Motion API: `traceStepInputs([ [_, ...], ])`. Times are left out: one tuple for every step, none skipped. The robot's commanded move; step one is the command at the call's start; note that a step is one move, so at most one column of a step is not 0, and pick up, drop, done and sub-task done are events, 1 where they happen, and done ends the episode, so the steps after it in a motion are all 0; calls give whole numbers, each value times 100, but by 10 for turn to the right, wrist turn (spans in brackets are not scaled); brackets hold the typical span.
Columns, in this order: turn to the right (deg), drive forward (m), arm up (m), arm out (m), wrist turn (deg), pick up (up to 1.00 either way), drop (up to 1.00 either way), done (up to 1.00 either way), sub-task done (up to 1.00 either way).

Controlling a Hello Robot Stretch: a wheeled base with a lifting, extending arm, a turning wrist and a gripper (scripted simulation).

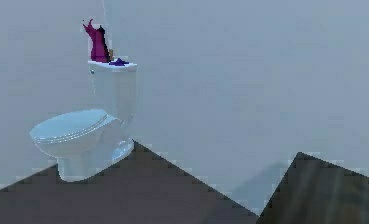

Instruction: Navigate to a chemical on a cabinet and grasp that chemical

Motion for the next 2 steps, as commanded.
traceStepInputs([
  [0, 60, 0, 0, 0, 0, 0, 0, 0],
  [300, 0, 0, 0, 0, 0, 0, 0, 0],
])
